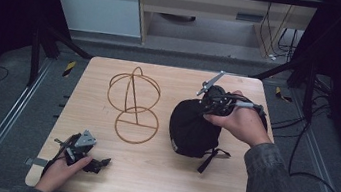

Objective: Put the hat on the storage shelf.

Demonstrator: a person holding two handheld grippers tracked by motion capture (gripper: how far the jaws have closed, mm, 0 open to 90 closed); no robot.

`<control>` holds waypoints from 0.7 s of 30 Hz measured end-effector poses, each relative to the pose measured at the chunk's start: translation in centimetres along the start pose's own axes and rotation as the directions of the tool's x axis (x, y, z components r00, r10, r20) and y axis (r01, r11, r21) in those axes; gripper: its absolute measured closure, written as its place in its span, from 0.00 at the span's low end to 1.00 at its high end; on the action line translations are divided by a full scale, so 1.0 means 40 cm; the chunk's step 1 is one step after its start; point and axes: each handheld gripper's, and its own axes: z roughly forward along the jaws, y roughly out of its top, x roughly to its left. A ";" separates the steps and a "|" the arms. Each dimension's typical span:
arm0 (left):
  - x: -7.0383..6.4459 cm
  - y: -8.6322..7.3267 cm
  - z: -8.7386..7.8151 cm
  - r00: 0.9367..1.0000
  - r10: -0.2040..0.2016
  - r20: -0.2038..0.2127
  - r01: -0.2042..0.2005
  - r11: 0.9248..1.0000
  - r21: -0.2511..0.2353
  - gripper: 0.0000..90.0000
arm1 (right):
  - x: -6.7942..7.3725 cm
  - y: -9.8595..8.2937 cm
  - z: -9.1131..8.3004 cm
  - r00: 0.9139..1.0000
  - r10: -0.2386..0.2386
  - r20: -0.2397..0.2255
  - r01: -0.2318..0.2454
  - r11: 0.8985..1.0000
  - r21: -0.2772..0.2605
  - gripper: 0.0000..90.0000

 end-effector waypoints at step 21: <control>0.000 0.000 0.000 1.000 0.000 0.000 0.000 1.000 0.000 0.00 | 0.026 0.023 -0.078 0.999 -0.011 0.032 0.016 0.988 -0.152 0.82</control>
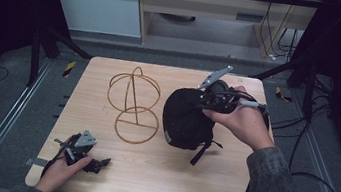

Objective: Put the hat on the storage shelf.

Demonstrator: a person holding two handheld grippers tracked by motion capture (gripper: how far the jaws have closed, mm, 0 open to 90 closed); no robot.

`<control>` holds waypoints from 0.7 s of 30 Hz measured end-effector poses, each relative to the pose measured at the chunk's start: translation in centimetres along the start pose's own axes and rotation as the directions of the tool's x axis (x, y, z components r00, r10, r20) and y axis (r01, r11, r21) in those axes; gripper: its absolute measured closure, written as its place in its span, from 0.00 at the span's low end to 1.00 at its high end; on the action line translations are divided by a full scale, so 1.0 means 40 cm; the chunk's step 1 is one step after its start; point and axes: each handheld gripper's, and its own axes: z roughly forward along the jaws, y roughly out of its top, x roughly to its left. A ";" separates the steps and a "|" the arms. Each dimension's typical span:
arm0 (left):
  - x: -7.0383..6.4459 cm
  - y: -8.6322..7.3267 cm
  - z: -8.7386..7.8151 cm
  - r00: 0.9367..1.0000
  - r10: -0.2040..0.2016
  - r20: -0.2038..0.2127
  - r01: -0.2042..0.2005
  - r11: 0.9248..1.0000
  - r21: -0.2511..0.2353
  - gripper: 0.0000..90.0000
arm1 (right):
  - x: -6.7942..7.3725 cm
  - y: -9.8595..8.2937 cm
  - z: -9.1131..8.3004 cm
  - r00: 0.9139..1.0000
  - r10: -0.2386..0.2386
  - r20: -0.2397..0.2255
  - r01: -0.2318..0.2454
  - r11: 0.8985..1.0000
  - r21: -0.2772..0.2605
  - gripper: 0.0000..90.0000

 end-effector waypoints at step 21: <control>0.000 0.000 0.000 1.000 0.000 0.000 0.000 1.000 0.000 0.00 | 0.040 0.031 -0.058 0.999 -0.045 0.013 0.045 0.997 -0.060 0.82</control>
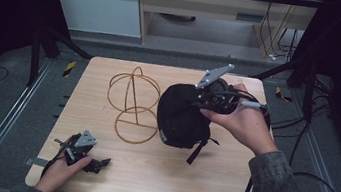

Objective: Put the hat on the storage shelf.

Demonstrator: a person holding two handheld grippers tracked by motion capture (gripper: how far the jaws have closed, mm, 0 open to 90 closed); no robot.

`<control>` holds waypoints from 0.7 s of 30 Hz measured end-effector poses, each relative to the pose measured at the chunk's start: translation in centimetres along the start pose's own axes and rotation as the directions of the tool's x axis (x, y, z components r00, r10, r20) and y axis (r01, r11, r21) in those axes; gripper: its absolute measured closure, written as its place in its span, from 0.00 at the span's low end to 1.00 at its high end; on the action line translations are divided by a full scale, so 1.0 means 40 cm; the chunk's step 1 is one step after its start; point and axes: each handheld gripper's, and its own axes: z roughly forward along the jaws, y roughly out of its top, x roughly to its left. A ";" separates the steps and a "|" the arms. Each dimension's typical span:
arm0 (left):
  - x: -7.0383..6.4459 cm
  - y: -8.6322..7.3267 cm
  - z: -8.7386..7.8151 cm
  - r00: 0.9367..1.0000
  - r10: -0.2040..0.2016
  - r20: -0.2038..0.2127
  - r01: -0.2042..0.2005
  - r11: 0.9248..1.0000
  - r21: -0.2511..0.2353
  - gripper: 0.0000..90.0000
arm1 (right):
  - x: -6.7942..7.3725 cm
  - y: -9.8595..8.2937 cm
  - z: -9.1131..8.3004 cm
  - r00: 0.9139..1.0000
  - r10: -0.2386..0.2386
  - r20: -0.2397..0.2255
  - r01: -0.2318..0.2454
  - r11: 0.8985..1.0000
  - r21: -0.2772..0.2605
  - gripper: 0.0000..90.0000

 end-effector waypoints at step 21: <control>0.000 0.000 0.000 1.000 0.000 0.000 0.000 1.000 0.001 0.00 | 0.018 0.031 -0.034 1.000 -0.025 0.013 0.025 0.999 -0.046 0.82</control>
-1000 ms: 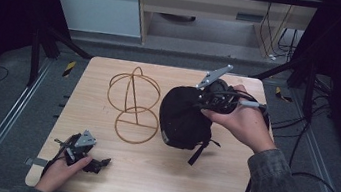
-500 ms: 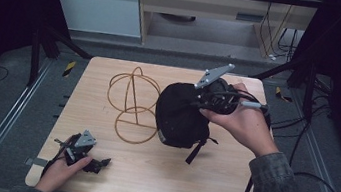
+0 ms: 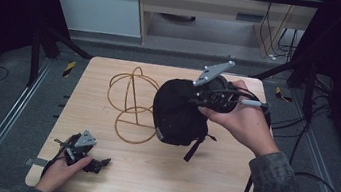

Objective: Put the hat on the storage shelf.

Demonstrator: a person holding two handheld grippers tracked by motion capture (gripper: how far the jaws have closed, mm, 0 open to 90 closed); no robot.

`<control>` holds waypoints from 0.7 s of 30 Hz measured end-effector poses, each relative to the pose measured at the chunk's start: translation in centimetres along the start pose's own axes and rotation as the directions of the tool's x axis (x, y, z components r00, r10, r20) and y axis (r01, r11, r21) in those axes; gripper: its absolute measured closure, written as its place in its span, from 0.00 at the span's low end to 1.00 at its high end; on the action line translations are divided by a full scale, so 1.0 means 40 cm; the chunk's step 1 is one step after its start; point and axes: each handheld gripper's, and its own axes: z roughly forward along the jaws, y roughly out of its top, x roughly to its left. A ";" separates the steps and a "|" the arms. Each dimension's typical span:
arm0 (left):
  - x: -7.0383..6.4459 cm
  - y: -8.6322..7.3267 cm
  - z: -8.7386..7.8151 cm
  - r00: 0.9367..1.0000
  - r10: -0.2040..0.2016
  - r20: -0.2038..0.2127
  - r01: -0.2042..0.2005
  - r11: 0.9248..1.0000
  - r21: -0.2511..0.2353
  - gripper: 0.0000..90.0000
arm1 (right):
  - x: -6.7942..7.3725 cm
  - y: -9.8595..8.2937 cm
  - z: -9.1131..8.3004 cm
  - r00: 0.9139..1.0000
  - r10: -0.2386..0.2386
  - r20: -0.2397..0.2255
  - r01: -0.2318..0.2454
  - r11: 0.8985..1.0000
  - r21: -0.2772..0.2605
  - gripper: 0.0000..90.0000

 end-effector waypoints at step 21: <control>0.000 0.000 -0.001 1.000 0.003 -0.001 -0.003 1.000 0.002 0.00 | 0.009 0.074 -0.052 0.998 -0.032 0.054 0.037 0.996 -0.085 0.82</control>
